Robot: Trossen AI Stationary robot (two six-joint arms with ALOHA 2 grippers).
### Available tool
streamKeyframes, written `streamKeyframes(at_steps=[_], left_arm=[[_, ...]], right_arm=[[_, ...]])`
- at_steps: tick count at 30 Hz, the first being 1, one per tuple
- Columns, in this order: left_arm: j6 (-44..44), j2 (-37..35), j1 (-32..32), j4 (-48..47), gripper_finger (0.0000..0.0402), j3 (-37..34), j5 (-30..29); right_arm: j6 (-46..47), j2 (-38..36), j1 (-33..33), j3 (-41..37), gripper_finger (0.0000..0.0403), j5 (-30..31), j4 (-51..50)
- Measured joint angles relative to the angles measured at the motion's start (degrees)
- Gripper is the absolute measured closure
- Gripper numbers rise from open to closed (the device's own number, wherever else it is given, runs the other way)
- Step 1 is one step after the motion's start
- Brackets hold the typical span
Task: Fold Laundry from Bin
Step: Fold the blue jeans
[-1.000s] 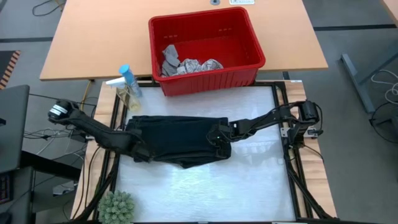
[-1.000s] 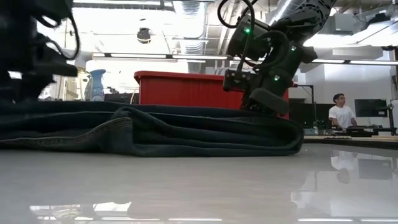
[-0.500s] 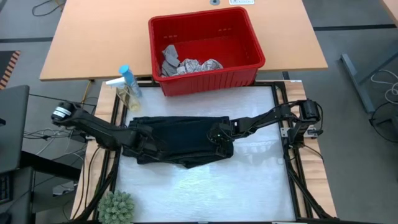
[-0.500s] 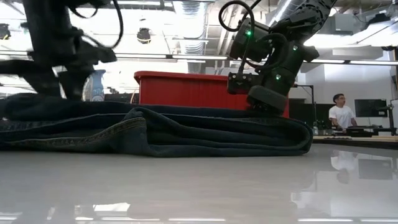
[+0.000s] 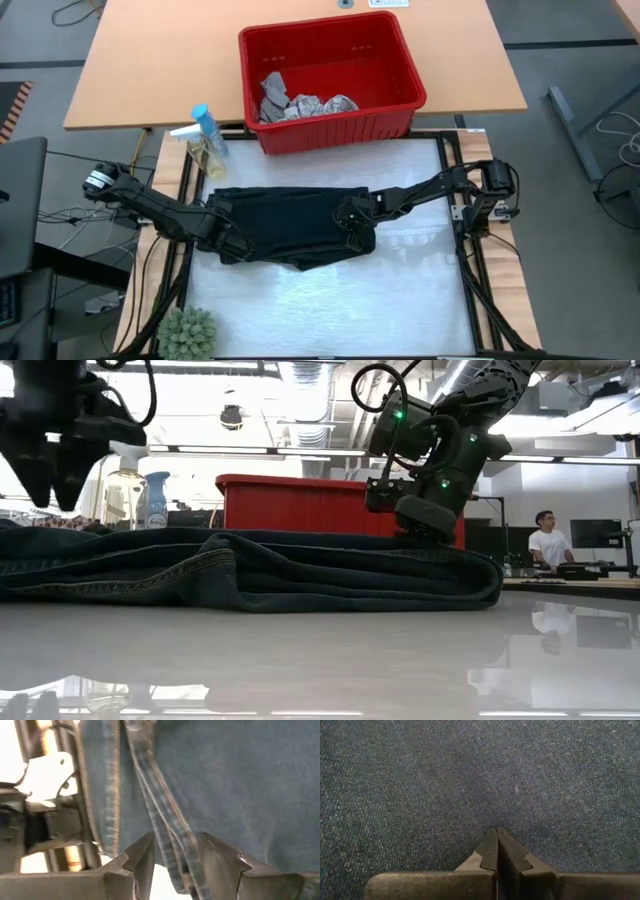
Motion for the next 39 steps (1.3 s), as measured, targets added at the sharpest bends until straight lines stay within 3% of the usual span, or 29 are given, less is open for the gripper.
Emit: streamKeyframes(at_steps=[8,13,20,24,27,29,32,35,39], left_arm=[[1.3,0.8,-0.8,12.0,0.0262,-1.7,-2.3],[3.0,0.8,-0.8,10.5,0.0262,-0.4,-3.2],[4.9,0.8,-0.8,7.4,0.0262,3.1,-3.4],[5.3,0.8,-0.9,4.8,0.0262,5.5,-8.0],[5.3,0.8,-1.2,5.9,0.0262,5.7,-11.1],[4.3,0.8,-1.6,7.1,0.0262,5.3,-12.2],[-0.3,0.8,-2.2,11.4,0.0262,3.9,-18.5],[-1.6,0.4,-2.4,18.3,0.0262,2.7,-26.4],[2.7,0.5,-1.3,25.8,0.0262,1.6,-29.3]], right_arm=[[6.9,-0.1,-4.0,0.0,0.0374,3.1,-1.8],[11.3,-0.2,-6.4,0.0,0.0375,3.9,-2.6],[18.2,-0.2,-10.2,0.0,0.0375,15.1,-7.9],[19.6,-0.8,-11.9,0.0,0.0375,20.9,-18.9],[19.1,-3.0,-12.0,-0.4,0.0372,21.5,-28.5],[19.1,-5.6,-11.5,0.5,0.0367,22.5,-28.7],[18.1,-10.2,-11.0,1.3,0.0361,23.3,-26.6],[14.8,-14.8,-12.1,1.5,0.0359,18.7,-25.9],[11.4,-18.3,-11.9,1.3,0.0358,16.0,-25.3]])
